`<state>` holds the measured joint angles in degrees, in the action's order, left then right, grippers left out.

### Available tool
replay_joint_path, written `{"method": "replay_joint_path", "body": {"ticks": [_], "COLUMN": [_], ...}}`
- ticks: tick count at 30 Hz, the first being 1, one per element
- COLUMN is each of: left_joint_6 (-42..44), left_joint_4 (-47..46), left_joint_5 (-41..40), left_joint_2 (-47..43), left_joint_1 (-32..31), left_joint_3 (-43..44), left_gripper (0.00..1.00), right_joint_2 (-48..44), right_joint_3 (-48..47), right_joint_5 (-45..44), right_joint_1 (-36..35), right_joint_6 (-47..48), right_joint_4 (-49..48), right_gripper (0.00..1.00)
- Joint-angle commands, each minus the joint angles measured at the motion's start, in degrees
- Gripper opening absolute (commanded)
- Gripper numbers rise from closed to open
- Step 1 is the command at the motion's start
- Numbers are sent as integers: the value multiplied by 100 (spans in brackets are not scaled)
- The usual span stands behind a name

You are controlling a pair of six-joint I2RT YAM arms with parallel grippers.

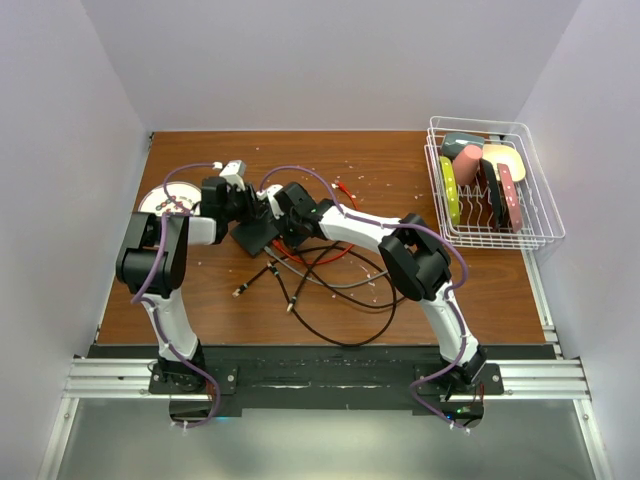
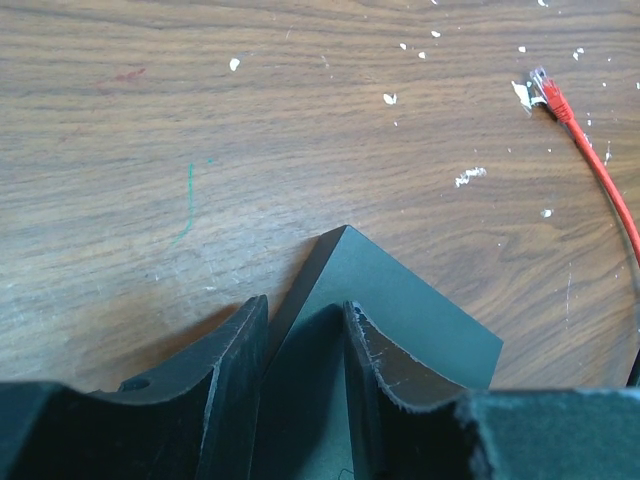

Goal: Insert the plug into the switch port

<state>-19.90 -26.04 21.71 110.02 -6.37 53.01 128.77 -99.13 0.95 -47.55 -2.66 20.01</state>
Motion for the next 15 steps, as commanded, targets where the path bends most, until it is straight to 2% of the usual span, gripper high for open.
{"method": "replay_joint_path", "body": {"ticks": [1, 15], "left_joint_6": [-128, -75], "left_joint_4": [1110, 1356], "left_joint_5": [940, 1107], "left_joint_2": [354, 442], "left_joint_1": [-277, -338], "left_joint_3": [-116, -72], "left_gripper": [30, 25], "right_joint_2": [-89, 315], "right_joint_3": [-642, -1344], "right_joint_5": [274, 634], "right_joint_1": [0, 141], "right_joint_6": [-112, -42], "right_joint_4": [-1825, -1764], "right_gripper": [0, 0]}}
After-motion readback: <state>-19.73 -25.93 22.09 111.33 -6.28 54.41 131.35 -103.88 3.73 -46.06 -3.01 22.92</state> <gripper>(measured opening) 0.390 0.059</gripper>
